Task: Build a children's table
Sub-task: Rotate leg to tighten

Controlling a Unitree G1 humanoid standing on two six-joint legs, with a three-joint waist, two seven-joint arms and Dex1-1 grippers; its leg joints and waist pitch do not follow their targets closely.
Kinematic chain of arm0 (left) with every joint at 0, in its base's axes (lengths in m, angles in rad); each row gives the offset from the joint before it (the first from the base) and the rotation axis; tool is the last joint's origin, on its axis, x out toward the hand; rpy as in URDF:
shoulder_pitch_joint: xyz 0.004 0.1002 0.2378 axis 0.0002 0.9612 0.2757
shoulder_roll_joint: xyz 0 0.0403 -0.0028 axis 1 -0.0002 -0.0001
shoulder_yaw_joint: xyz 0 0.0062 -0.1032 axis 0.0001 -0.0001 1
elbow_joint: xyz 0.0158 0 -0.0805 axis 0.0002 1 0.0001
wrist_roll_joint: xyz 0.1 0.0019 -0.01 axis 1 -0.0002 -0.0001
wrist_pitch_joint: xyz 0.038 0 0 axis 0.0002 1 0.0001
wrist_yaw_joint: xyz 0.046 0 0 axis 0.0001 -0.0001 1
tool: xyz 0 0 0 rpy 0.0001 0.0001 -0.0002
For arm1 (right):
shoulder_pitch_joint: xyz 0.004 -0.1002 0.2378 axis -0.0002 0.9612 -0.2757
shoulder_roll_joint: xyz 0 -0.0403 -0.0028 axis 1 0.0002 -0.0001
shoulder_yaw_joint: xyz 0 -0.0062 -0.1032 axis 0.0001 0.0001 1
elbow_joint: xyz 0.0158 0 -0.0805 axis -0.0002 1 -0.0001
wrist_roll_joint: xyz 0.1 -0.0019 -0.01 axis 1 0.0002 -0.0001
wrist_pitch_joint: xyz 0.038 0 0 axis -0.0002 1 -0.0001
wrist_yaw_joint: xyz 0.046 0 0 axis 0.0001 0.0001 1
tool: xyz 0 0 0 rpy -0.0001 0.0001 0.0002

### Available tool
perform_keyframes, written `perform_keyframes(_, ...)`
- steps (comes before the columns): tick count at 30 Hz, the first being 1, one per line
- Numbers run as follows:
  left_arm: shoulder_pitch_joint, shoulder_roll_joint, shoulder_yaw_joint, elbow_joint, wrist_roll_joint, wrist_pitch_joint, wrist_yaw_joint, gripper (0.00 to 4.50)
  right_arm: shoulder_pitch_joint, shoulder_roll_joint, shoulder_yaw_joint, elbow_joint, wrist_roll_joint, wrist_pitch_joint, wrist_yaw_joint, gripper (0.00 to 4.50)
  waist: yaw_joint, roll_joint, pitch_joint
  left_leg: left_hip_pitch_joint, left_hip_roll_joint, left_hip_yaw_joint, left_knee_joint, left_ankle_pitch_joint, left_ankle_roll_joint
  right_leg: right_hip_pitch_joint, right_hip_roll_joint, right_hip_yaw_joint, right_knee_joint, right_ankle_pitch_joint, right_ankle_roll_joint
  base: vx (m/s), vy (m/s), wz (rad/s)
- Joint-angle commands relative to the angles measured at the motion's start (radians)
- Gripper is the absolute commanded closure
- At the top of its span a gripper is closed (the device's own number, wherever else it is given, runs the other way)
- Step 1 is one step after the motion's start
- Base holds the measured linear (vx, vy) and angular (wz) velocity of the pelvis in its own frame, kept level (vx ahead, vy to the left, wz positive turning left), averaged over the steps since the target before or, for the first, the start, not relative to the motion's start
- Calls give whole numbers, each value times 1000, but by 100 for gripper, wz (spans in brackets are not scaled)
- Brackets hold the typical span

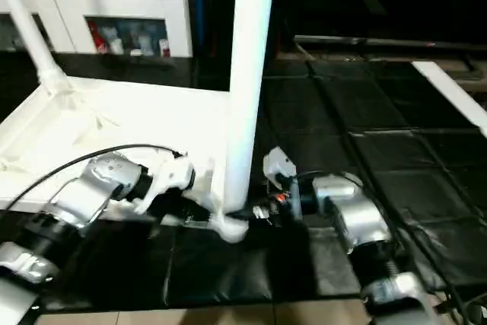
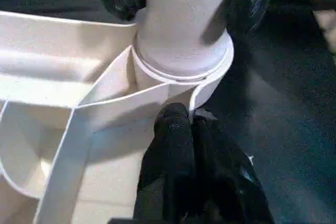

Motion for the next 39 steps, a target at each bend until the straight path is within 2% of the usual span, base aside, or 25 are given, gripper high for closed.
perform_keyframes(1, -27, -88, 9, 19, -19, 47, 133, 450, 9, 84, 63, 24, -17, 59, -84, 248, -10, 0, -34, -7, 4, -1, -77, -313, 7, 31, -50, 27, -117, -671, -59, 0, 0, 0)
perform_keyframes(3, -42, -141, 54, 40, -34, 97, 224, 450, -10, 156, 36, 62, -34, 79, -219, 248, -25, 0, -36, -13, 0, -8, -76, -319, 5, 34, -50, 13, -128, -708, -21, 0, 0, 0)
perform_keyframes(4, -52, -169, 80, 49, -43, 122, 272, 450, -27, 198, 16, 85, -34, 92, -294, 249, -38, 4, -38, -18, 0, -14, -80, -331, 7, 39, -49, 5, -130, -693, -18, 0, 0, 0)
perform_keyframes(5, -56, -178, 88, 53, -46, 130, 288, 450, -33, 212, 9, 94, -34, 96, -319, 250, -48, 1, -37, -24, 1, -15, -81, -331, 8, 43, -48, 3, -130, -679, -19, 0, 0, 0)
perform_keyframes(6, -68, -209, 118, 67, -53, 148, 344, 450, -60, 258, -17, 129, -31, 102, -406, 250, -63, 9, -38, -25, 2, -21, -82, -352, 14, 44, -50, -6, -137, -659, -21, 0, 0, 0)
perform_keyframes(7, -76, -228, 137, 77, -58, 157, 381, 450, -78, 284, -32, 153, -29, 100, -457, 250, -69, 5, -40, -25, 5, -24, -83, -357, 16, 47, -53, -11, -136, -645, -30, 0, 0, 0)
perform_keyframes(8, -84, -245, 154, 86, -62, 165, 415, 450, -94, 308, -46, 173, -28, 99, -502, 250, -75, 8, -42, -34, 7, -29, -86, -355, 16, 56, -54, -14, -132, -623, -35, 0, 0, 0)
perform_keyframes(9, -95, -273, 184, 100, -69, 171, 477, 450, -121, 338, -63, 206, -33, 87, -568, 250, -83, 9, -43, -33, 10, -30, -87, -366, 18, 55, -55, -18, -135, -591, -45, 0, 0, 0)
perform_keyframes(10, -100, -285, 196, 106, -72, 169, 505, 450, -134, 348, -65, 221, -41, 77, -592, 250, -90, 9, -44, -29, 10, -30, -87, -365, 23, 52, -57, -16, -134, -559, -63, 0, 0, 0)
perform_keyframes(12, -105, -300, 211, 110, -70, 167, 545, 450, -156, 368, -72, 246, -60, 68, -643, 250, -93, 1, -46, -35, 8, -25, -87, -327, 38, 52, -58, -7, -128, -507, -95, 0, 0, 0)
perform_keyframes(16, -101, -306, 219, 105, -57, 171, 563, 450, -162, 381, -62, 258, -97, 68, -649, 250, -89, 1, -49, -37, 12, -14, -88, -235, 58, 52, -57, 14, -105, -371, -162, 0, 0, 0)
perform_keyframes(18, -98, -305, 223, 102, -50, 172, 564, 450, -157, 381, -55, 258, -103, 52, -631, 250, -85, -5, -49, -35, 12, -7, -85, -210, 69, 49, -55, 18, -103, -354, -175, 0, 0, 0)
perform_keyframes(19, -96, -300, 224, 102, -47, 169, 561, 450, -152, 381, -62, 257, -96, 50, -628, 250, -81, -2, -50, -32, 11, -5, -83, -199, 72, 47, -56, 21, -101, -354, -180, 0, 0, 0)
perform_keyframes(21, -95, -295, 223, 103, -43, 164, 556, 450, -149, 379, -68, 257, -90, 49, -629, 197, -76, -5, -49, -33, 9, -2, -80, -178, 78, 46, -55, 24, -98, -344, -186, 0, 0, 0)
perform_keyframes(22, -93, -288, 219, 104, -40, 159, 549, 450, -144, 373, -67, 254, -90, 45, -624, 197, -71, -4, -50, -32, 9, -1, -80, -168, 80, 46, -56, 25, -97, -346, -185, 0, 0, 0)
perform_keyframes(23, -91, -277, 211, 104, -36, 149, 538, 450, -138, 365, -66, 250, -90, 37, -618, 180, -70, 2, -50, -32, 9, -1, -81, -163, 80, 47, -55, 25, -97, -345, -183, 0, 0, 0)
perform_keyframes(24, -86, -260, 204, 102, -36, 138, 518, 450, -127, 351, -63, 239, -93, 14, -596, 174, -70, 0, -50, -34, 9, -1, -81, -161, 81, 49, -55, 25, -97, -345, -182, 0, 0, 0)
perform_keyframes(25, -82, -247, 200, 100, -36, 130, 503, 450, -118, 339, -59, 228, -95, -3, -577, 174, -67, 14, -51, -33, 9, -2, -82, -159, 78, 51, -54, 24, -97, -340, -180, 0, 0, 0)
perform_keyframes(27, -75, -224, 187, 95, -30, 103, 470, 450, -101, 314, -41, 202, -101, -23, -532, 149, -69, 6, -53, -39, 10, -4, -83, -148, 79, 57, -52, 24, -92, -316, -180, 0, 0, 0)
perform_keyframes(28, -70, -209, 183, 90, -31, 105, 447, 450, -87, 294, -39, 174, -93, -23, -499, 137, -70, 11, -54, -41, 11, -6, -84, -135, 80, 60, -52, 24, -88, -292, -189, 0, 0, 0)
perform_keyframes(30, -62, -171, 161, 86, -17, 81, 396, 450, -59, 245, -38, 117, -68, -19, -420, 128, -69, 6, -55, -39, 12, -7, -82, -127, 93, 61, -49, 24, -85, -258, -196, 0, 0, 0)
perform_keyframes(33, -55, -143, 145, 81, -12, 62, 349, 450, -36, 190, -29, 73, -53, -17, -340, 101, -70, 8, -56, -38, 14, -4, -81, -122, 100, 59, -51, 23, -83, -242, -220, 0, 0, 0)
perform_keyframes(34, -47, -120, 130, 74, -13, 49, 302, 450, -16, 136, -22, 36, -40, -7, -262, 94, -68, -4, -55, -39, 15, -3, -79, -122, 106, 60, -49, 23, -84, -247, -216, 0, 0, 0)
perform_keyframes(36, -35, -80, 96, 65, -11, 21, 229, 450, 6, 58, -26, -16, -21, 4, -150, 64, -59, 2, -55, -39, 19, -3, -79, -113, 122, 59, -51, 25, -80, -239, -219, 0, 0, 0)
perform_keyframes(39, -27, -56, 78, 59, -11, 11, 182, 450, 13, 7, -27, -44, -9, 12, -87, 51, -51, 1, -57, -37, 20, 0, -77, -89, 121, 56, -52, 27, -75, -211, -232, 0, 0, 0)
